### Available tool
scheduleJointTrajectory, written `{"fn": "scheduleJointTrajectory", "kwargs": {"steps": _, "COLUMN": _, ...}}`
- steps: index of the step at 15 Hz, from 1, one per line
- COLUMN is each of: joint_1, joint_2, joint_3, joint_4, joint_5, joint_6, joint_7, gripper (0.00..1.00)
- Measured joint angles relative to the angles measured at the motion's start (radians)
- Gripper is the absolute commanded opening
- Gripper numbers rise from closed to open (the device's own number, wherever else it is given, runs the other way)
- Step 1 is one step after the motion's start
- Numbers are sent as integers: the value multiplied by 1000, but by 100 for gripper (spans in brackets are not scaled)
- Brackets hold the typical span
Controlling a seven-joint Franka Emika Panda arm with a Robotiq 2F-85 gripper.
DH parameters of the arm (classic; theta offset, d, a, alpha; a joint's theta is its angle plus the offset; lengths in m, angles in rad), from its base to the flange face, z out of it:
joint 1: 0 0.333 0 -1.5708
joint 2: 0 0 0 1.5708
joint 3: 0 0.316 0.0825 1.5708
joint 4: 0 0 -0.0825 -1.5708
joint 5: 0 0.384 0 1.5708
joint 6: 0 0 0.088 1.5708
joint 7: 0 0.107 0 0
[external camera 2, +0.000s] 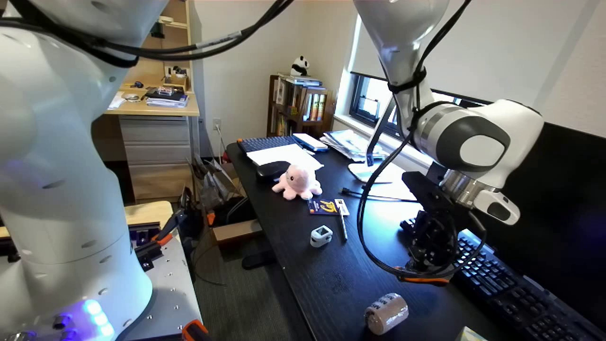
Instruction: Move the stapler to the right
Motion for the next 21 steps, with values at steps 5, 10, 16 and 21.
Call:
{"fn": "scheduleJointTrajectory", "kwargs": {"steps": 5, "joint_1": -22, "joint_2": -1, "joint_3": -22, "joint_4": 11, "joint_5": 50, "joint_6": -2, "joint_7": 59, "gripper": 12}}
{"fn": "scheduleJointTrajectory", "kwargs": {"steps": 10, "joint_1": -29, "joint_2": -1, "joint_3": -22, "joint_4": 34, "joint_5": 44, "joint_6": -33, "joint_7": -15, "gripper": 12}}
{"fn": "scheduleJointTrajectory", "kwargs": {"steps": 16, "joint_1": -36, "joint_2": -3, "joint_3": 1, "joint_4": 39, "joint_5": 39, "joint_6": -33, "joint_7": -149, "gripper": 12}}
{"fn": "scheduleJointTrajectory", "kwargs": {"steps": 21, "joint_1": -31, "joint_2": 8, "joint_3": -6, "joint_4": 33, "joint_5": -32, "joint_6": -32, "joint_7": -149, "gripper": 12}}
